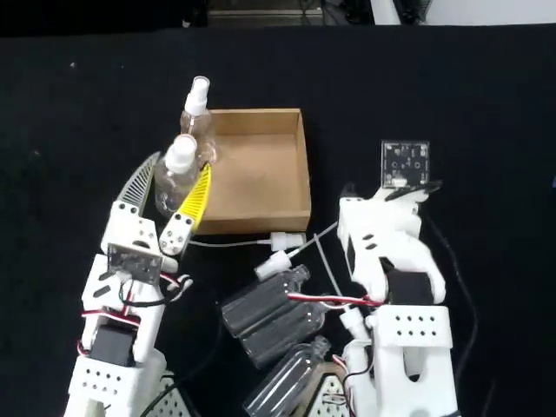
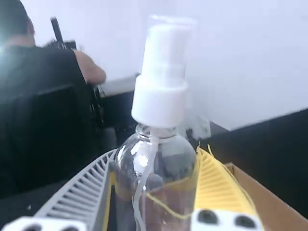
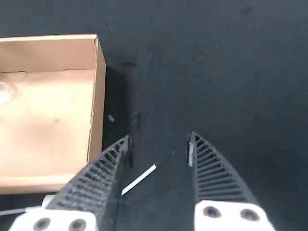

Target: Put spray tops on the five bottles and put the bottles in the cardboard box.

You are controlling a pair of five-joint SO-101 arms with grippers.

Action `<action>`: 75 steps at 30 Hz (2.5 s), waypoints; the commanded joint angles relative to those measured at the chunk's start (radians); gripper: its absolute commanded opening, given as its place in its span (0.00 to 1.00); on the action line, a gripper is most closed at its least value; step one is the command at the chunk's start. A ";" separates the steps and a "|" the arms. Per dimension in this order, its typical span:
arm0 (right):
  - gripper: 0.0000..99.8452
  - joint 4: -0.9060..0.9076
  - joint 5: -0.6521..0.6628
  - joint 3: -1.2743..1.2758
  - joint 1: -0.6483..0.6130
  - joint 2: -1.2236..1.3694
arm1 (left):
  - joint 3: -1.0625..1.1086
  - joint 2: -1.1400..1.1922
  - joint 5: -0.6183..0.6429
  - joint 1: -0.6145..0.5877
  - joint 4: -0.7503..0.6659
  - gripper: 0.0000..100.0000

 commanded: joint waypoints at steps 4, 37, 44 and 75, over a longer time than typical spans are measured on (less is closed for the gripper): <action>0.17 -0.040 -0.017 0.022 -0.075 -0.021 | -0.027 -0.009 0.012 -0.024 -0.149 0.03; 0.17 -0.040 -0.011 0.027 -0.084 -0.015 | -0.305 1.349 0.199 -0.027 -1.034 0.03; 0.17 -0.040 -0.011 0.036 -0.084 -0.021 | -0.371 1.478 0.209 -0.025 -1.036 0.03; 0.17 -0.040 -0.009 0.036 -0.084 -0.021 | -0.498 1.979 0.209 -0.081 -1.450 0.03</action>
